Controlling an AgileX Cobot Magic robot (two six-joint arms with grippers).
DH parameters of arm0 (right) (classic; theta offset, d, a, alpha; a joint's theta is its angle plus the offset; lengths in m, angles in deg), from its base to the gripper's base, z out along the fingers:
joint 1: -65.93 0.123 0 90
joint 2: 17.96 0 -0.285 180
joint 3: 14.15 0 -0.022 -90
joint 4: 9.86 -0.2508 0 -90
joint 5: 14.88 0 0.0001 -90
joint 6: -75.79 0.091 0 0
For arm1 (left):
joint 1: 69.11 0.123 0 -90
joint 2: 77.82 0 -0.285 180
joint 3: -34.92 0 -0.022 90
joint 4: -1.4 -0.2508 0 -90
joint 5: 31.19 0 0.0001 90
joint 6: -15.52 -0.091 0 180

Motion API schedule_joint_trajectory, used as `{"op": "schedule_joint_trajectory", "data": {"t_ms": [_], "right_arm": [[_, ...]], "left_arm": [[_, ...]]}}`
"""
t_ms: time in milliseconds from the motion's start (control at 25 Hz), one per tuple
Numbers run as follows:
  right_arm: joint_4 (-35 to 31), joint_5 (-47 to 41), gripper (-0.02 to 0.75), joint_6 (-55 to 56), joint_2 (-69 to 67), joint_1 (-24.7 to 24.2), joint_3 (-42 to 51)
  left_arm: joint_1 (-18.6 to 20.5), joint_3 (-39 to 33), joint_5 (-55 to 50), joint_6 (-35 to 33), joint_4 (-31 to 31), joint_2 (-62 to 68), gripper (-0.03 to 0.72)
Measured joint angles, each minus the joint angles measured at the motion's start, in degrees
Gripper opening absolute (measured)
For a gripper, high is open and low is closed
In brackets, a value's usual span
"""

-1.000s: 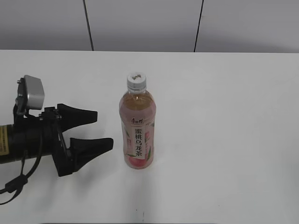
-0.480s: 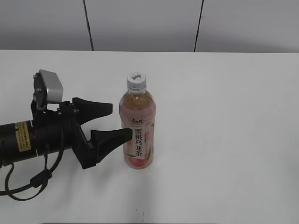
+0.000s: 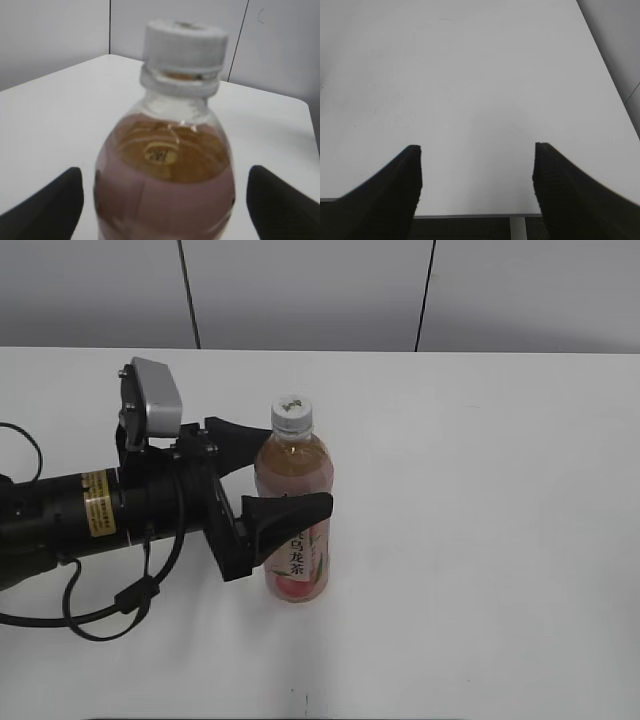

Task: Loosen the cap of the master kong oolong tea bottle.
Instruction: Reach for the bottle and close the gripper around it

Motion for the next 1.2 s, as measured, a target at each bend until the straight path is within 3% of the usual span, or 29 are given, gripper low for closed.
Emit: {"op": "schedule_joint_trajectory", "data": {"t_ms": [320, 600, 720, 920, 1200], "right_arm": [[0.0, 0.0, 0.524, 0.0, 0.0, 0.0, 0.0], [0.0, 0.0, 0.524, 0.0, 0.0, 0.0, 0.0], [0.0, 0.0, 0.524, 0.0, 0.0, 0.0, 0.0], [0.0, 0.0, 0.524, 0.0, 0.0, 0.0, 0.0], [0.0, 0.0, 0.524, 0.0, 0.0, 0.0, 0.0]], "left_arm": [[-3.4, 3.8, 0.2, 0.0, 2.8, 0.7, 0.592], [-3.6, 4.2, 0.0, 0.0, 3.8, 5.6, 0.583], [-3.6, 4.2, 0.0, 0.0, 4.1, 5.8, 0.554], [-3.6, 4.2, 0.0, 0.0, 4.0, 5.8, 0.438], [-3.6, 4.2, 0.1, -0.4, 3.6, 5.8, 0.439]]}}
